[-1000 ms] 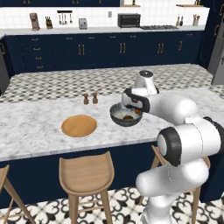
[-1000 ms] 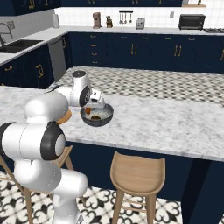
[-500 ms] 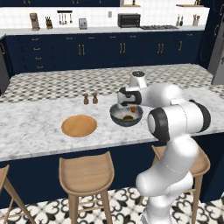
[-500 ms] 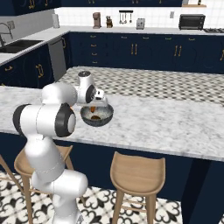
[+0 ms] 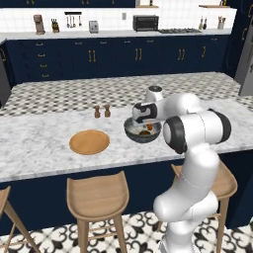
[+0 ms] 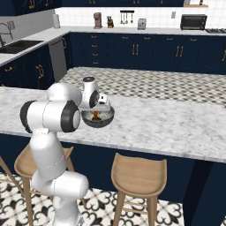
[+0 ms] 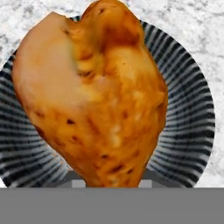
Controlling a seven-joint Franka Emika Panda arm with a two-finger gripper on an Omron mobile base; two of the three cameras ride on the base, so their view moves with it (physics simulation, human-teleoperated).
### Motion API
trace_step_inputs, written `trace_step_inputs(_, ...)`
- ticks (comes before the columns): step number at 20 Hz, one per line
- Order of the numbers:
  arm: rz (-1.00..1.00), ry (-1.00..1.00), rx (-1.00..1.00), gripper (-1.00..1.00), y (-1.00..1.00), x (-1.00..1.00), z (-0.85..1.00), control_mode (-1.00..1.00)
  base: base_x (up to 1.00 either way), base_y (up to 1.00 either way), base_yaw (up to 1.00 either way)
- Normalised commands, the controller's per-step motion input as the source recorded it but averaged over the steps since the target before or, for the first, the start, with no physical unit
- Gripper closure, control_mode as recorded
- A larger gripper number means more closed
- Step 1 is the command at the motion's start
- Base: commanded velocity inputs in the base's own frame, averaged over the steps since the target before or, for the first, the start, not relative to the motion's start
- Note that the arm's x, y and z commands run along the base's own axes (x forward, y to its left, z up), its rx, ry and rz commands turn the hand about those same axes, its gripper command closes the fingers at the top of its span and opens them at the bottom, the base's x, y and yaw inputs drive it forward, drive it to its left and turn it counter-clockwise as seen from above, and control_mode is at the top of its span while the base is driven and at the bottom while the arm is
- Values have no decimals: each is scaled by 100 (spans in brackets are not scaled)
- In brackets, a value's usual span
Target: Pick the chicken drumstick and mushroom from their plates and place them in the bowl. Then put the bowl in the fridge.
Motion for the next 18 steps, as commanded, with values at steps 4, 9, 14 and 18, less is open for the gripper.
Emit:
trace_step_inputs(4, 3, 0, 0, -100, 0, 21, -3, -100, 0, 0, 0)
trace_step_inputs(9, 1, 0, 0, -100, 0, 5, 0, -100, 0, 0, 0)
trace_step_inputs(14, -2, 0, 0, -100, 0, -42, 13, -100, 0, 0, 0)
trace_step_inputs(18, -4, 0, 0, -100, 27, -53, 41, -100, 0, 0, 0)
